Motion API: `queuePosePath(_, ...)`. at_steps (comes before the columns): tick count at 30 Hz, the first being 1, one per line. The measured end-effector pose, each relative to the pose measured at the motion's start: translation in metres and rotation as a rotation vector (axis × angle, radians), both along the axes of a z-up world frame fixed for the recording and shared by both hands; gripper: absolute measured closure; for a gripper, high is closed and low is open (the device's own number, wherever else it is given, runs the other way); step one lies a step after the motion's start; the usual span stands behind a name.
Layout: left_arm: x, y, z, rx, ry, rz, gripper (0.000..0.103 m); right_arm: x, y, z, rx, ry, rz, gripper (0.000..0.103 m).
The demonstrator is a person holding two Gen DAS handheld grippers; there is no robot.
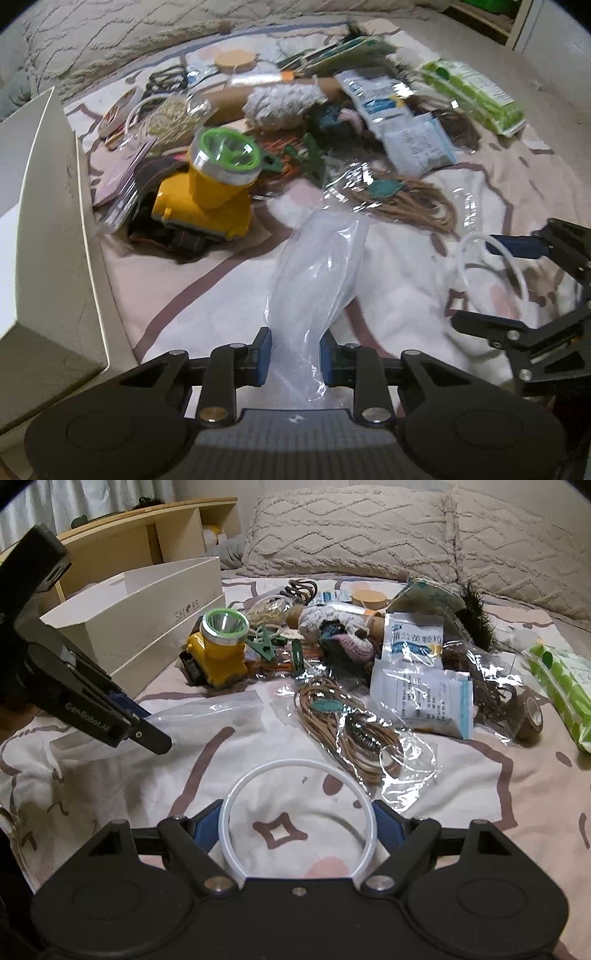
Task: Organize objects
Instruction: 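Lift the bag and ring and carry both toward the white box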
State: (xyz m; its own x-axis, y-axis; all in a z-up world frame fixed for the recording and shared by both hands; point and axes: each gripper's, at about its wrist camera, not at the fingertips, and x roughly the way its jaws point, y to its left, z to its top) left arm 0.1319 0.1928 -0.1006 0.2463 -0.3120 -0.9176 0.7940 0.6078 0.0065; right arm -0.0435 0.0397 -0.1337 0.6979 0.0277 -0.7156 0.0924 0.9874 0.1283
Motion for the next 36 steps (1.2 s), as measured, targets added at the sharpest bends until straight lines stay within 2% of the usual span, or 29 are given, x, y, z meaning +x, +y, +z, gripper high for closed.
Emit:
queuePosePath(12,-0.013,-0.011,0.039,-0.098,-0.093,-0.007,0.075,0.013,-0.021,0.029,-0.002,-0.070,-0.078,0.020)
queuePosePath(20,0.004,-0.003,0.072,-0.169,-0.150,0.098,0.075,0.031,-0.032,0.056,-0.018,-0.128,-0.086,0.020)
queuePosePath(25,0.025,0.004,0.096,-0.203,-0.214,0.189,0.075,0.049,-0.035,0.079,-0.031,-0.184,-0.068,0.020)
queuePosePath(36,0.061,0.031,0.131,-0.253,-0.327,0.347,0.075,0.101,-0.005,0.119,-0.054,-0.272,0.040,0.019)
